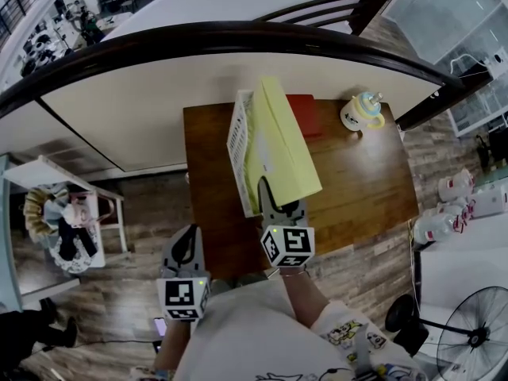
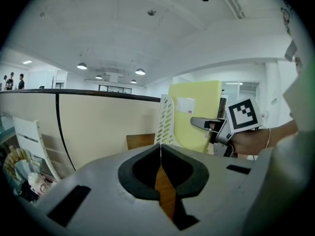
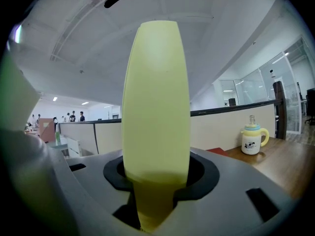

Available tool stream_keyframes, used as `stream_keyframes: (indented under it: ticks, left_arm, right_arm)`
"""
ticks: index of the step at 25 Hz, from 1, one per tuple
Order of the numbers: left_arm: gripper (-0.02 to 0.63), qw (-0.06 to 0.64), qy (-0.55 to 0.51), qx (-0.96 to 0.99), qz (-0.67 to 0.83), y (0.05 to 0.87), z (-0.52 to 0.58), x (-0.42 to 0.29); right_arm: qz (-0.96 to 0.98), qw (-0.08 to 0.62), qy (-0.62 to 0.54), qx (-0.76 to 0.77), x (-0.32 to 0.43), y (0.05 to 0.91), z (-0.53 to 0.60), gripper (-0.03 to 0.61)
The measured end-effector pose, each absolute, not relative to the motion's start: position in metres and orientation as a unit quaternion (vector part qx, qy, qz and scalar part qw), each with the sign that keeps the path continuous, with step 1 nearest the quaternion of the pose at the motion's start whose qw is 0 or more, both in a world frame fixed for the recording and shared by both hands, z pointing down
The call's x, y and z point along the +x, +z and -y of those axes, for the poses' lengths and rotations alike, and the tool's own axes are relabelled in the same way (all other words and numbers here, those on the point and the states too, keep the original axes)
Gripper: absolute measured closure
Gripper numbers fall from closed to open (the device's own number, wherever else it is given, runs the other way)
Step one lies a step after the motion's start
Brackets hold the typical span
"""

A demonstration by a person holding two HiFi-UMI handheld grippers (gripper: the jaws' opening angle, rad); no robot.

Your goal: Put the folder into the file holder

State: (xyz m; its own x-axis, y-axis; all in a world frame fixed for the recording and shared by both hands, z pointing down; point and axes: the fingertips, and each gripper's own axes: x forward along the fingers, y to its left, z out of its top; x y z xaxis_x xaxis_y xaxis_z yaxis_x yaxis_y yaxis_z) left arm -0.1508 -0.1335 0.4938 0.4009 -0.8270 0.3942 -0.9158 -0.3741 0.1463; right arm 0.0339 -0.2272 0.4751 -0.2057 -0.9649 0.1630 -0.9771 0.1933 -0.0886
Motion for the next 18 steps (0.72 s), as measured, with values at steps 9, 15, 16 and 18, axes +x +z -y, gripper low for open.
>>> stream_keyframes:
  ticks: [9, 15, 16, 18]
  left_arm:
    - [0.607, 0.173, 0.129, 0.82, 0.53, 0.494, 0.133, -0.148]
    - [0.607, 0.174, 0.129, 0.818, 0.533, 0.494, 0.132, -0.15]
    - [0.607, 0.174, 0.129, 0.817, 0.534, 0.495, 0.132, -0.151]
    - [0.607, 0.174, 0.131, 0.816, 0.535, 0.496, 0.131, -0.153]
  right_arm:
    - [0.781, 0.067, 0.09, 0.614, 0.027, 0.493, 0.224, 0.402]
    - [0.787, 0.091, 0.088, 0.604, 0.02, 0.506, 0.22, 0.4]
    - [0.788, 0.094, 0.087, 0.603, 0.02, 0.508, 0.22, 0.399]
    - [0.788, 0.097, 0.085, 0.602, 0.019, 0.51, 0.219, 0.396]
